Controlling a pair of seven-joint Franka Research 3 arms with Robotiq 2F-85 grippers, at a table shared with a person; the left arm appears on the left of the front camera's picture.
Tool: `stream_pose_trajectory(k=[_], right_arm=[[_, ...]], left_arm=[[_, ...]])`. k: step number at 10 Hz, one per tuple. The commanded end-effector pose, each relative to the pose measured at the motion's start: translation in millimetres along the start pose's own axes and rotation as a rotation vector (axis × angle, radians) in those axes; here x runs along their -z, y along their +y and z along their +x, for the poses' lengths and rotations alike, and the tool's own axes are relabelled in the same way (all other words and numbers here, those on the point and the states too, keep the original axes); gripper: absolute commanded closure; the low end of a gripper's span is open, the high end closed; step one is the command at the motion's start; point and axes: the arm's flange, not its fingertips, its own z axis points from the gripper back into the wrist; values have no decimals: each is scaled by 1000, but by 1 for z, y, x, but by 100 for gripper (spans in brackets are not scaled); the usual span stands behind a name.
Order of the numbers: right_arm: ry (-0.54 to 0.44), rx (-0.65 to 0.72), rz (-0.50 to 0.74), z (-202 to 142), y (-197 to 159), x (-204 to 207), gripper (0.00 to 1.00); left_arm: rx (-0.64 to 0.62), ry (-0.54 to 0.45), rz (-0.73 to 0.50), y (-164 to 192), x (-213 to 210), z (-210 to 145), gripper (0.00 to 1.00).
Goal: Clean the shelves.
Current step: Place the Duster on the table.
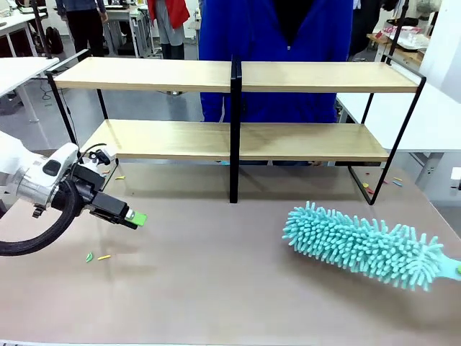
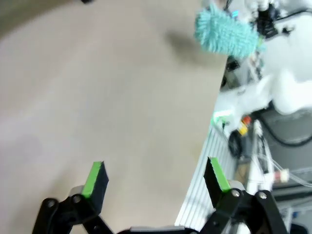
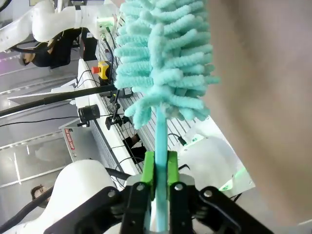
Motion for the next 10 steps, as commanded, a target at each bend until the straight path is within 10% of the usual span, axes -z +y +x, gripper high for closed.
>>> stream_pose_trajectory(k=[1,4,5,7,9,10], right_arm=[[-14,-20,8,10,-6,4,88],[-26,7,22,15,-12,-2,79],[-44,7,-12,13,-14,-7,30],[-366,-40,-140,11,-8,-45,0],[-771,-85,-188,-3,12,-81,0],[-780,-48,5,-13,30,-83,0]], left_arm=[[-80,-196,-11,4,-4,-9,0],[-61,-80,-4,8,-7,0,0],[-61,-80,-4,8,-7,0,0],[-61,-80,-4,8,-7,0,0],[-61,-80,-4,8,-7,0,0],[-61,-80,-4,8,-7,0,0]])
